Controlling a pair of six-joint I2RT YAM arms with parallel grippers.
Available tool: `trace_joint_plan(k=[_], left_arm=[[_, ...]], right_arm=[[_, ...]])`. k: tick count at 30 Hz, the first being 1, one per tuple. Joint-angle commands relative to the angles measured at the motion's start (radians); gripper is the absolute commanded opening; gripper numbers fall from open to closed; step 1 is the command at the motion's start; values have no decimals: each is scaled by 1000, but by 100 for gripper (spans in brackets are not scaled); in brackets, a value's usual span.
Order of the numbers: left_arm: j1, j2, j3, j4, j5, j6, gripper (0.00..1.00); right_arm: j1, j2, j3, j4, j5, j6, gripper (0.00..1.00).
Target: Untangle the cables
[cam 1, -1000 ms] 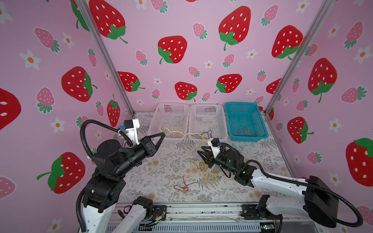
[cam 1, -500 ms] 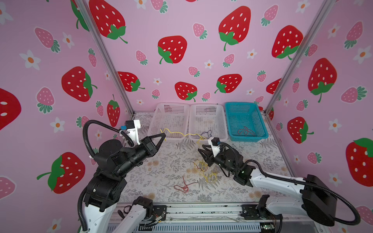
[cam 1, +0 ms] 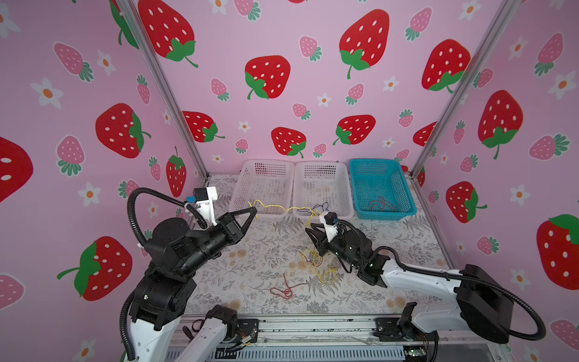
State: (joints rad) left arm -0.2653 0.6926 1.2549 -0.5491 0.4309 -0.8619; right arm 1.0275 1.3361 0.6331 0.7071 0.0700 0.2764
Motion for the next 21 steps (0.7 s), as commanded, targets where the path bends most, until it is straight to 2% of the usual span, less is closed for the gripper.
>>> trace_joint_plan(k=[1,12,15,21], left_arm=[[2,-13,-2,39,16,-7,0],[2,-17,-7,8,-20,25,0],[3,-22,-20,-1,-36,32,0],[3,-1,-52,1,-40,39,0]], right_arm=[[5,10,23,51,3,-20,21],[5,-59,-39,84,-52,-22,0],[5,-100,-70,82,-77,-17,0],[11,-193,-120,68,-199,20,0]])
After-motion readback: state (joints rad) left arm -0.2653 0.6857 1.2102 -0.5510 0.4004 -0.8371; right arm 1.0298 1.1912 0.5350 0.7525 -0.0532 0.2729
